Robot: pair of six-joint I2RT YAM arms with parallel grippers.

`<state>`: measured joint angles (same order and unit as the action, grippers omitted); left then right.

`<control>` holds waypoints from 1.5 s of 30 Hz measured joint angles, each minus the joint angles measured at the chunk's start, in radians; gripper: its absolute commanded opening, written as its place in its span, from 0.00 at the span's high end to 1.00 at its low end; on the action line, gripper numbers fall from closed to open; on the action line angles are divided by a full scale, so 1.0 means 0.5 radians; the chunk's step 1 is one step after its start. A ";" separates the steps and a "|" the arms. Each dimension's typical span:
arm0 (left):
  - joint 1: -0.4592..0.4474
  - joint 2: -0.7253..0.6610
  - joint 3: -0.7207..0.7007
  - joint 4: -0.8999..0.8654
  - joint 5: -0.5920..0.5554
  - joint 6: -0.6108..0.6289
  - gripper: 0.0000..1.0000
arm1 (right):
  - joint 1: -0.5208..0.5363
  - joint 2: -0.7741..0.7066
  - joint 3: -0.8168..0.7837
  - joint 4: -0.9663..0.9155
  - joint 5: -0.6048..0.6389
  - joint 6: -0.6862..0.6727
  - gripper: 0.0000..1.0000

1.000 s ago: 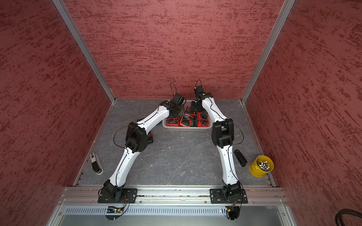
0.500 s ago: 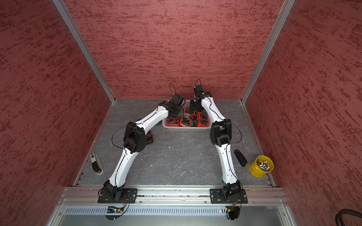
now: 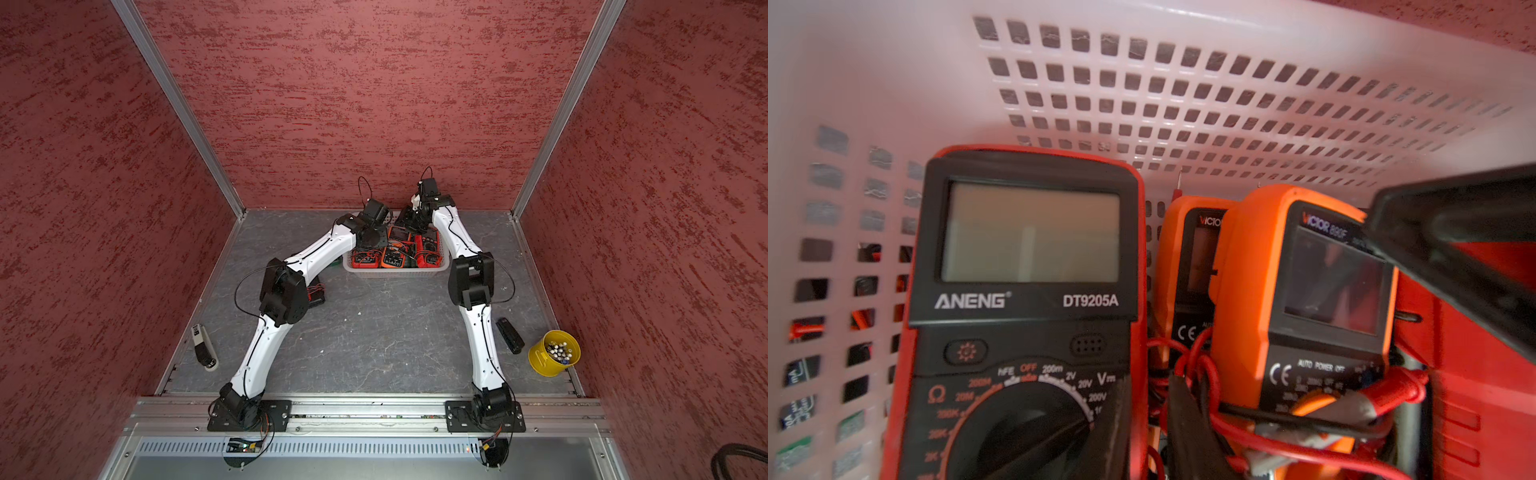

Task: Put the multimeter into the basket
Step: Place the multimeter in the basket.

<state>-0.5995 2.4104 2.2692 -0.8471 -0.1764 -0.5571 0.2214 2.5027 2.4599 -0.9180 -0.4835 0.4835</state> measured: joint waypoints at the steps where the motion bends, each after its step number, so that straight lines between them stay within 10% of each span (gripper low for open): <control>1: 0.000 -0.005 -0.009 0.002 0.000 -0.009 0.78 | 0.005 0.000 0.000 0.018 -0.024 0.004 0.49; 9: 0.000 -0.136 -0.145 0.009 -0.008 -0.062 0.73 | 0.028 0.000 0.001 0.049 -0.036 -0.011 0.45; 19: 0.005 -0.371 -0.340 0.114 -0.008 -0.121 0.57 | 0.040 -0.096 0.011 -0.204 0.462 -0.021 0.02; 45: 0.105 -0.690 -0.710 0.233 -0.015 -0.150 0.56 | 0.149 0.000 0.083 -0.257 0.593 0.178 0.03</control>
<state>-0.5472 2.0655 1.9141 -0.7303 -0.1841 -0.6323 0.2958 2.5027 2.5015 -1.0466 -0.1871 0.5724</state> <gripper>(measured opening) 0.437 0.980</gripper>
